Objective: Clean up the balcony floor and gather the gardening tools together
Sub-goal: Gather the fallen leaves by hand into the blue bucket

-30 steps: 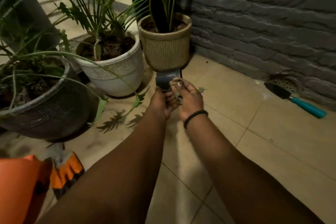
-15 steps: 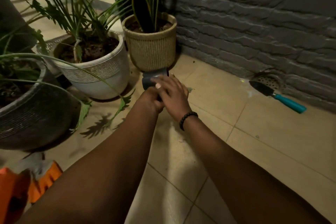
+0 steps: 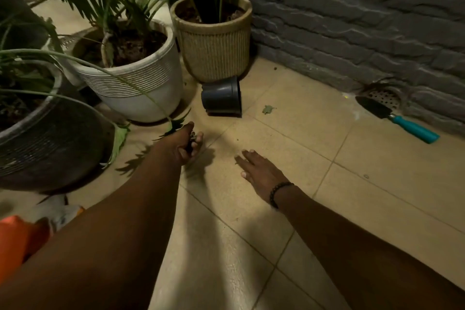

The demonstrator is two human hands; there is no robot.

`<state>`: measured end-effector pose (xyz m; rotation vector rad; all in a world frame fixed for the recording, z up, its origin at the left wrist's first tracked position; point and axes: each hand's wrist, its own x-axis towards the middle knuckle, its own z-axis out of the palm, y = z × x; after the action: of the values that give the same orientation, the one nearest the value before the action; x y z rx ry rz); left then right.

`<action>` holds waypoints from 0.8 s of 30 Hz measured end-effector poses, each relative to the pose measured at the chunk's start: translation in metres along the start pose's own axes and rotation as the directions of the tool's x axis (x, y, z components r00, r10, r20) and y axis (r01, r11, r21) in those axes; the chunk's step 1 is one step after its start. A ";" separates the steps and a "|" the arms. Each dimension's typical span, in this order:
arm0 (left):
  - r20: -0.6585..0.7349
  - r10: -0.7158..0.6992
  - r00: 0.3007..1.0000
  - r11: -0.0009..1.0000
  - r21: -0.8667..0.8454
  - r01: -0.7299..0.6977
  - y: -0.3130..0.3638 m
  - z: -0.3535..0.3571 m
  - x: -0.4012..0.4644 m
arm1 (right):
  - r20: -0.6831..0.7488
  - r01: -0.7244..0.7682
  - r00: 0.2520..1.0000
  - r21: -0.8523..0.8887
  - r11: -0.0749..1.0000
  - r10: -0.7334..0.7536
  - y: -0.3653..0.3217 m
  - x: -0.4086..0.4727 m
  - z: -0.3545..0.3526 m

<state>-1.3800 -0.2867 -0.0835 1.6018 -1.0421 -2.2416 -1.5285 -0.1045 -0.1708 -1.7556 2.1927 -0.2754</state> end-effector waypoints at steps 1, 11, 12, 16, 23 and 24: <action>0.024 0.005 1.000 0.998 0.057 -0.006 0.002 -0.002 0.000 | -0.024 0.028 0.999 0.005 1.000 -0.028 -0.001 0.000 0.003; -0.070 0.051 0.996 0.999 0.016 -0.050 -0.008 0.006 0.010 | -0.371 -0.150 0.917 0.013 0.989 0.144 0.028 -0.103 0.010; -0.077 0.055 0.996 0.998 0.026 -0.053 -0.011 0.009 0.010 | -0.423 -0.330 0.850 0.038 0.943 0.315 0.024 -0.122 0.016; -0.097 0.019 0.995 0.997 0.075 -0.012 -0.022 0.018 0.009 | -0.305 -0.734 0.592 0.178 0.655 0.746 -0.033 -0.162 0.059; -0.102 0.051 0.993 0.999 0.016 -0.050 -0.029 0.026 0.004 | -0.102 -0.488 0.864 0.070 0.870 0.493 -0.042 -0.018 0.042; -0.106 0.061 0.993 0.998 0.014 -0.060 -0.030 0.024 0.005 | -0.083 -0.439 0.892 0.082 0.895 0.445 -0.036 -0.004 0.033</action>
<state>-1.3960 -0.2570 -0.1020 1.6512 -1.0619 -2.0910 -1.4829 -0.1072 -0.1887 -1.1820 2.5477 -0.3201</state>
